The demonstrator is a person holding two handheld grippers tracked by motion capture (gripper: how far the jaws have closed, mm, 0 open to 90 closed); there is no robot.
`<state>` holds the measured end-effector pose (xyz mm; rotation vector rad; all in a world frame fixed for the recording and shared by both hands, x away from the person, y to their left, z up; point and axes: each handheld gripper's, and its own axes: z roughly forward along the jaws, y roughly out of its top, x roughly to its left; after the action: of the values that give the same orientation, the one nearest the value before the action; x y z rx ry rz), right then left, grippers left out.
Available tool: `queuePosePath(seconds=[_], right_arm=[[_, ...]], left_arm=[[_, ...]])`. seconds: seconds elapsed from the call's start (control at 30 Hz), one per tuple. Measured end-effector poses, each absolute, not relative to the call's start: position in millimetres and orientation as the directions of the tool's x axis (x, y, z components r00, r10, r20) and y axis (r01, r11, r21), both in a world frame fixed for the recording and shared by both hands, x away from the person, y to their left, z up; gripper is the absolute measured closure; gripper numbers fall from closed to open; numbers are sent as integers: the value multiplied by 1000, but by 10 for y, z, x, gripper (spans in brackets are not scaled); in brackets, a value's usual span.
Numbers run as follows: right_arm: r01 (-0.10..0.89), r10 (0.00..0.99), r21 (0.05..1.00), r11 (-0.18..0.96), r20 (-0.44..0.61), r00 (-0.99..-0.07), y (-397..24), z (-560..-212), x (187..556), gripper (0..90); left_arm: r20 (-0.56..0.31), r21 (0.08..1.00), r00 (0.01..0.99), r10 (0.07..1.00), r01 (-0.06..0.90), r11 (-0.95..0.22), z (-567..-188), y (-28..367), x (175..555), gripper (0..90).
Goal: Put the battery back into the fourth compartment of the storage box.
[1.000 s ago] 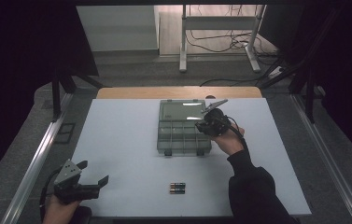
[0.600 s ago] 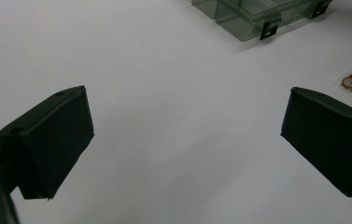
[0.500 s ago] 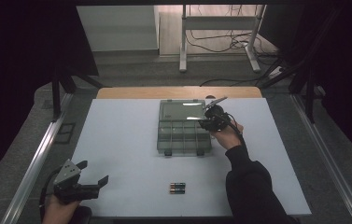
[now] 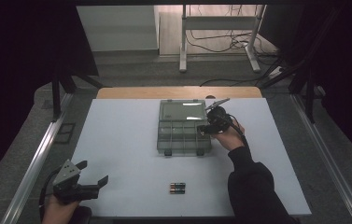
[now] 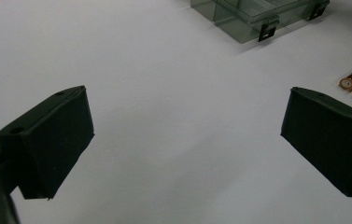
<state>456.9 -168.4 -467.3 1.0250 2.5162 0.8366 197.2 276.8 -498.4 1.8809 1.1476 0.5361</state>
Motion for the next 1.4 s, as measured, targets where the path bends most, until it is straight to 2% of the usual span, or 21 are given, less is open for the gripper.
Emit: queuePosePath(seconds=[0.07,0.23,0.27,0.3,0.53,0.7,0.9,1.4], right_arm=[[536,707,616,577,-48,-706,-1687,-4672,4552,409],[521,683,613,594,-41,-730,-1669,-4645,4470,266],[521,683,613,594,-41,-730,-1669,-4645,4470,266],[509,678,619,598,-51,-734,-1656,-4627,4434,218],[485,659,624,612,-64,-749,-1645,-4614,4288,77],[476,647,629,615,-57,-760,-1634,-4619,4185,9],[436,612,632,640,-76,-787,-1578,-4596,4040,0],[419,594,658,626,-56,-802,-1609,-4507,3694,0]], left_arm=[[-66,833,488,870,507,-221,-4984,2768,1972,28],[-69,836,486,871,505,-215,-4985,2770,1969,28],[-69,836,486,871,505,-215,-4985,2770,1969,28],[-68,836,487,871,504,-216,-4985,2769,1968,28],[-59,835,492,869,502,-227,-4981,2764,1964,28],[-59,836,493,868,500,-228,-4981,2764,1962,28],[-61,837,491,869,500,-224,-4982,2764,1962,28],[-50,837,496,867,495,-235,-4979,2753,1956,28]])
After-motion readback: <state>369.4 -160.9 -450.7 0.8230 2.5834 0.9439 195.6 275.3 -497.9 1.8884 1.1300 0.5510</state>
